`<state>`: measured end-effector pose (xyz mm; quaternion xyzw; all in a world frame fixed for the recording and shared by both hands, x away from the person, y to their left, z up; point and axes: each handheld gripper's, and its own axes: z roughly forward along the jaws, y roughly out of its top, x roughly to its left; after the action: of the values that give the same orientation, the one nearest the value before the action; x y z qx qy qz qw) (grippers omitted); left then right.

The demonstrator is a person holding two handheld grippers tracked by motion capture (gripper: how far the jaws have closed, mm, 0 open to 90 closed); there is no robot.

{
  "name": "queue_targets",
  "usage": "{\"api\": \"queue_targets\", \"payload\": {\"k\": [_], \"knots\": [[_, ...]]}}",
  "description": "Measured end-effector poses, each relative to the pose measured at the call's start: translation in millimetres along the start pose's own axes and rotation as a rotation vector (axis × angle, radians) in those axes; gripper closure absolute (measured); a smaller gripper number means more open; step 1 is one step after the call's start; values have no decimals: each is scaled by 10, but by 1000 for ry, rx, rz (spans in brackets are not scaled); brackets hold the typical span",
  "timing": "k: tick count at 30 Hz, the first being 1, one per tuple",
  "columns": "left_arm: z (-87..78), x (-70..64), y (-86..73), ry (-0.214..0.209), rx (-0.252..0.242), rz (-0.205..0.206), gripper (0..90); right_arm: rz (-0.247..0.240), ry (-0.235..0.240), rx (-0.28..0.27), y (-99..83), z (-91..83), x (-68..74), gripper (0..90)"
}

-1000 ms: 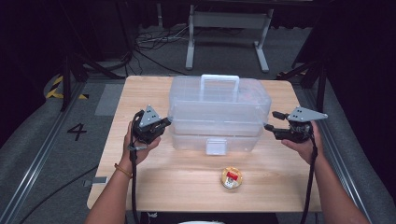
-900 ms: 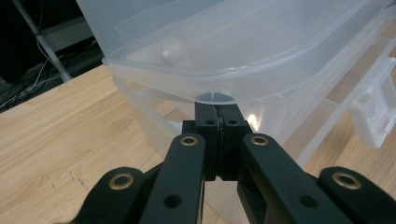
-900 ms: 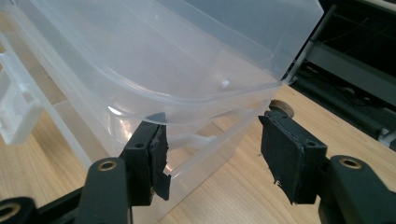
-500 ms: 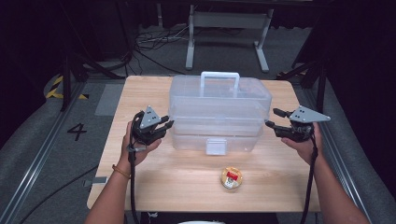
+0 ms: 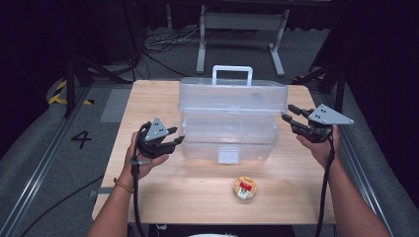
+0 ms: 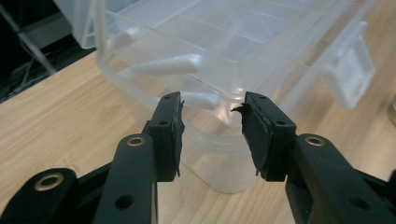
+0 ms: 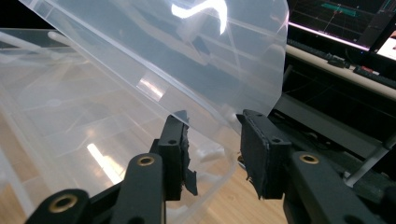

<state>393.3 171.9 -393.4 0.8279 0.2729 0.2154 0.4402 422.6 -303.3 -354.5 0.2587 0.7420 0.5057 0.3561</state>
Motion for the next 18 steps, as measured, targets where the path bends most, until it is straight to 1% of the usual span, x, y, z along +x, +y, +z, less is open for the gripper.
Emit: {"api": "queue_targets", "payload": {"k": [1,2,3,4,5,7,8,9,11,13,15,16,17,18], "knots": [[4,-9,-1,-13,6,9,573,-7,3,-4,19,22,9,645],[4,-9,-1,-13,6,9,569,-7,3,-4,19,22,9,645],[9,-20,-1,-23,10,14,569,-17,-3,-4,30,36,23,643],[13,-30,-1,-26,11,14,562,-26,-24,-3,45,47,39,650],[23,-43,-3,-40,17,14,551,-20,-40,-15,57,51,33,668],[31,-54,-5,-44,18,15,543,-13,-41,-22,61,48,25,682],[41,-64,-7,-51,22,18,539,-11,-55,-33,81,46,21,693],[51,-71,-6,-53,31,23,539,-11,-55,-33,81,46,21,693],[77,-91,-5,-46,43,32,526,-25,-85,-36,108,63,46,705],[77,-87,-8,-44,40,22,522,-42,-124,-38,149,87,76,719],[85,-85,-13,-37,46,27,523,-61,-147,-35,170,97,86,730],[85,-85,-13,-37,46,27,523,-61,-147,-35,170,97,86,730],[71,-99,-3,-41,42,42,526,-68,-169,-32,192,109,93,737],[66,-113,5,-38,45,51,531,-69,-173,-31,201,115,97,739]]}}
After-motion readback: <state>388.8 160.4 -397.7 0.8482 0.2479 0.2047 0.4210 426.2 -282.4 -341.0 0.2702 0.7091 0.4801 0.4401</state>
